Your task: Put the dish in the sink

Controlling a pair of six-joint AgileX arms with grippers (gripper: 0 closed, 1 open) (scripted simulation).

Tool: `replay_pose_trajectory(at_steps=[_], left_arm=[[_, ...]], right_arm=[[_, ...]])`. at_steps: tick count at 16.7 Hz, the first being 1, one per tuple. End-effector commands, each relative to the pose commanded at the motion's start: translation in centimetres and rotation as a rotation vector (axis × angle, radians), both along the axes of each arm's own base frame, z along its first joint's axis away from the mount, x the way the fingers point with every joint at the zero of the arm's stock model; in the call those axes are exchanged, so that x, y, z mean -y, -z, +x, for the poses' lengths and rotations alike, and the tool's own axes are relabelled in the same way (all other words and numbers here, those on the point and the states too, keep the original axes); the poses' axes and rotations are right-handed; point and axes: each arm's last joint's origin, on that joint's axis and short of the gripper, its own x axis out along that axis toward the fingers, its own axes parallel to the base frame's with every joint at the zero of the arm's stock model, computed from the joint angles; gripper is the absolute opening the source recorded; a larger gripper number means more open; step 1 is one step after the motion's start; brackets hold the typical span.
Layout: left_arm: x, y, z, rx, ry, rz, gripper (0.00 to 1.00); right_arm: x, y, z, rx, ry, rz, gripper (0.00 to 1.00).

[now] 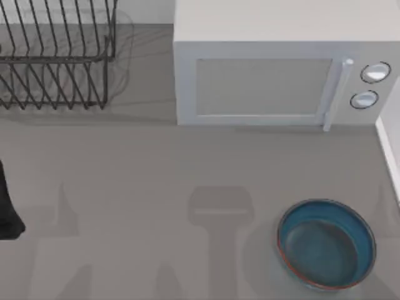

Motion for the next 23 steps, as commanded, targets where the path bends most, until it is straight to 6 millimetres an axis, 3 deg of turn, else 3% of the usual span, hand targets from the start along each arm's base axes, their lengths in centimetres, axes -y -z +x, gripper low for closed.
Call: replay_pose_trajectory(at_steps=[5,9,17,23], left_arm=[[0.0,0.0,0.0,0.000,0.000,0.000,1.00],[0.0,0.0,0.0,0.000,0.000,0.000,1.00],[0.0,0.0,0.0,0.000,0.000,0.000,1.00],[0.0,0.0,0.0,0.000,0.000,0.000,1.00]], right_arm=[[-0.3,-1.0,0.1,-0.065,-0.023,0.022,1.00],[-1.0,-3.8,0.9,-0.309,-0.073,0.077,1.00],[-5.0,-6.8,7.4,-1.110,-0.085,0.099,1.00],[-8.8,-7.0,11.9,-1.490,-0.017,0.032,1.00]])
